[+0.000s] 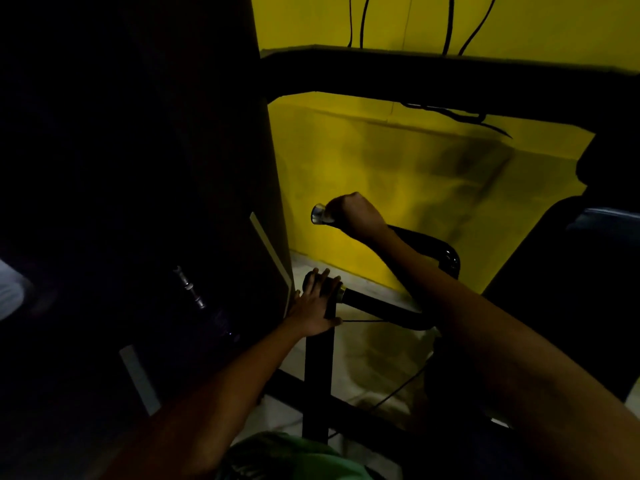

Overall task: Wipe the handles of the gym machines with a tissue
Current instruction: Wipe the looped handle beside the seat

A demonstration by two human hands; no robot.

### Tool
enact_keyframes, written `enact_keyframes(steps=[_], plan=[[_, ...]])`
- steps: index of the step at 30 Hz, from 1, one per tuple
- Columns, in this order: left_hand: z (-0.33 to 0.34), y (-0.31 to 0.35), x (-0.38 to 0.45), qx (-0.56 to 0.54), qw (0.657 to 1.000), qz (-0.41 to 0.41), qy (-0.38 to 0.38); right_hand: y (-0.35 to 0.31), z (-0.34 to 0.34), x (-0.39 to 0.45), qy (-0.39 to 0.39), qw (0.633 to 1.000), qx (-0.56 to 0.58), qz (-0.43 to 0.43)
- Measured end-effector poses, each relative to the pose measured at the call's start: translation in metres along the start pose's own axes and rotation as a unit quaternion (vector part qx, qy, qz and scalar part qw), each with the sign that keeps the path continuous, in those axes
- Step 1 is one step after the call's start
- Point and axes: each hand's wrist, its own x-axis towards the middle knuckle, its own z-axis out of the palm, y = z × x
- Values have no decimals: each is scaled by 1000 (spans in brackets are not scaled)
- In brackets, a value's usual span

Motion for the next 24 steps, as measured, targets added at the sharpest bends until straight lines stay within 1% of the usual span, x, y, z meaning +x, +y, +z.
enact_keyframes(steps=[3,5,7,10,14,19,24], plan=[[0,0,0,8,1000,1,-3,-10,13,-3,-32,999,-14,3],[-2,0,1,6,1000,-1,-8,-4,9,-14,-42,999,-16,-20],[-4,1,2,5,1000,-2,-10,2,0,-23,-61,996,-40,-44],[-5,3,0,5,1000,-9,-11,6,-8,-32,-61,995,-68,-47],[-6,4,1,-4,1000,-16,-25,13,-11,-46,-60,995,-71,-36],[-12,5,1,11,999,-16,-50,20,-24,-72,-57,996,-72,-19],[-27,20,1,68,994,-30,-86,25,-32,-99,-39,997,-51,48]])
